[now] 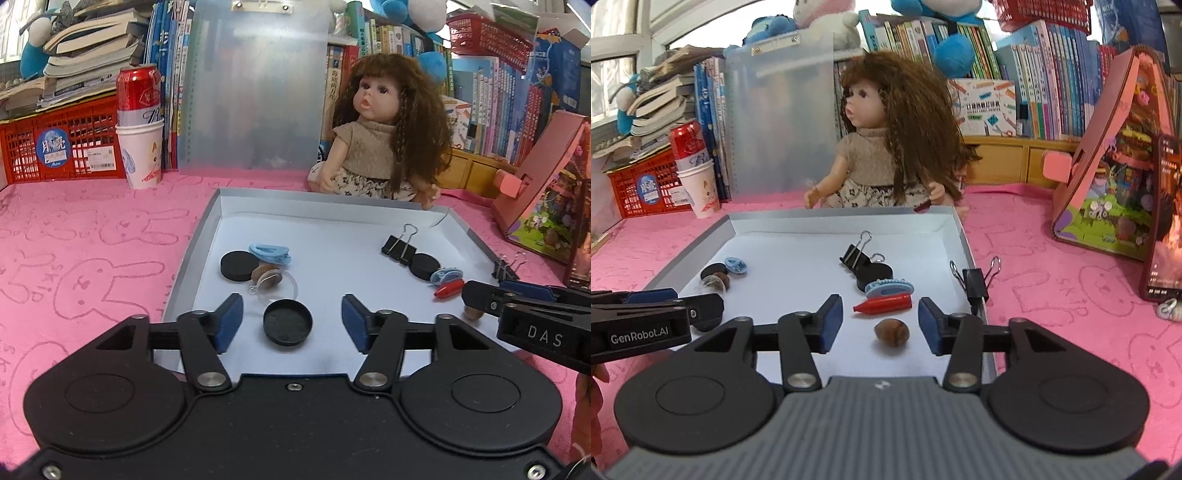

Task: Organize rigid objects
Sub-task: 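Open the left tool to drop the cap while the right tool releases the nut, then withdraw both open tools from the tray toward the red stick and black cap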

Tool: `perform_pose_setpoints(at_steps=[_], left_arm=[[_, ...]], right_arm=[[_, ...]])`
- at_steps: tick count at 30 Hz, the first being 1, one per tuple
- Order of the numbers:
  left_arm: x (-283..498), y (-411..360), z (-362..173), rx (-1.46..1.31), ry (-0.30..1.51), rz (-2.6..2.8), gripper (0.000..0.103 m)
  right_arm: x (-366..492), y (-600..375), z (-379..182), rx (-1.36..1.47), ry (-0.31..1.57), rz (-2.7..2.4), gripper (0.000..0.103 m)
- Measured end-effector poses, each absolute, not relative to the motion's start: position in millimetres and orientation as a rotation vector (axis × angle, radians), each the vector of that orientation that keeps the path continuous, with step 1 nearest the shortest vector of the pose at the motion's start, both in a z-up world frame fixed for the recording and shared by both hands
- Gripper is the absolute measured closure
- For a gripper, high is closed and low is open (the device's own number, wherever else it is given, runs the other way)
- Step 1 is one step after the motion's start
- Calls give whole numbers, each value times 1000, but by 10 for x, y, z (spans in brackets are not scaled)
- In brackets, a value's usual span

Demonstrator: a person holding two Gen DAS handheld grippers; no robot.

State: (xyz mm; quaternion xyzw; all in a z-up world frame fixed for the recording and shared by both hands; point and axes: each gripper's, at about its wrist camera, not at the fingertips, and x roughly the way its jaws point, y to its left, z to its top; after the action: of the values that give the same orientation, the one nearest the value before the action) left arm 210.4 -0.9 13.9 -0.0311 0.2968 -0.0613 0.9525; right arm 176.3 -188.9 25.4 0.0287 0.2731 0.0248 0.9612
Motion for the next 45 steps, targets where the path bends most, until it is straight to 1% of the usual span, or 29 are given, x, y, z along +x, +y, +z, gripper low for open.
perform_pose_setpoints(at_steps=[4,6,11,20,35,45], left_arm=[[1987,-14,219,-52,586,-146,34],[1920,-13,258,-46,577,-161,29],[1737,-1,346,-35,561,-189,26],[1314,68,385,-41,545,-237,25],[746,102,255,-22,552,-262,24],[555,138,203,-13,544,-259,24]], right_arm=[[1647,-1882,318,41,527,65,33],[1582,-1877,342,29,518,78,30],[1397,-1857,393,4,499,102,26],[990,-1836,439,-21,476,169,19],[463,-1811,321,-15,464,223,15],[198,-1751,220,-38,428,258,13]])
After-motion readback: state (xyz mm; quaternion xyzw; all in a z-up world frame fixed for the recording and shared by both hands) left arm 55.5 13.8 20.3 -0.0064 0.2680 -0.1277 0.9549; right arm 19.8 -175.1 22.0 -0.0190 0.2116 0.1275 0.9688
